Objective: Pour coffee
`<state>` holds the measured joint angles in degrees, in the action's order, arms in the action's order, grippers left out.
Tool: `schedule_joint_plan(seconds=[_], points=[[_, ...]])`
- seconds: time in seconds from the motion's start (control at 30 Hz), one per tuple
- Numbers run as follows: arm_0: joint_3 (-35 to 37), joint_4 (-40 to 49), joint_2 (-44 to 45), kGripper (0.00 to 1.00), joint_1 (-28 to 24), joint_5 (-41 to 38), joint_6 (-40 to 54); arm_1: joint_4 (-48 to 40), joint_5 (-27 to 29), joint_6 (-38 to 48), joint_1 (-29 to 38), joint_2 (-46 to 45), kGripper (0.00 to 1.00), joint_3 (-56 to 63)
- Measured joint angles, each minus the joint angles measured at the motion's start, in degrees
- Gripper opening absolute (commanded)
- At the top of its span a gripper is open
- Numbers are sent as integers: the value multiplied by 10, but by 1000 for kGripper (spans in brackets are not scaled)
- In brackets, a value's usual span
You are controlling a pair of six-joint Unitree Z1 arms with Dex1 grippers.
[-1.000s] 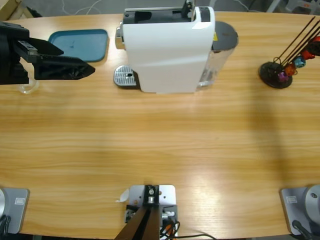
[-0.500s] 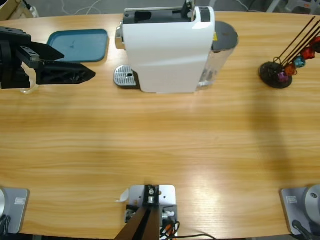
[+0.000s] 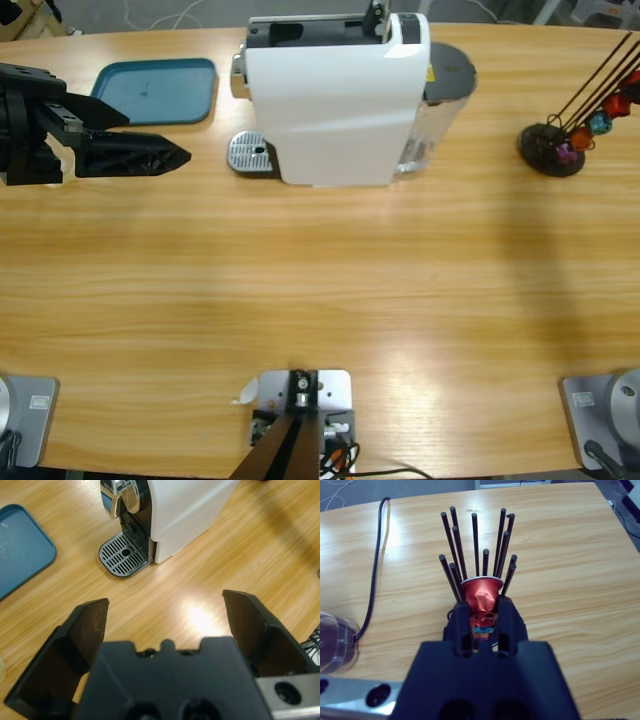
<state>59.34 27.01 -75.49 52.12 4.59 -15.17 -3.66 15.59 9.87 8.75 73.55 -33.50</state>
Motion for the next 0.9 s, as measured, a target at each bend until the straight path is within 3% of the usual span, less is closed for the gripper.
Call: schedule_joint_plan(seconds=[0.43,0.9], points=[[-12,0,0,987,1,0,-2,-4,9,2,1,-5,0,-2],[-29,0,3,987,12,0,-20,67,15,2,23,-55,0,-58]])
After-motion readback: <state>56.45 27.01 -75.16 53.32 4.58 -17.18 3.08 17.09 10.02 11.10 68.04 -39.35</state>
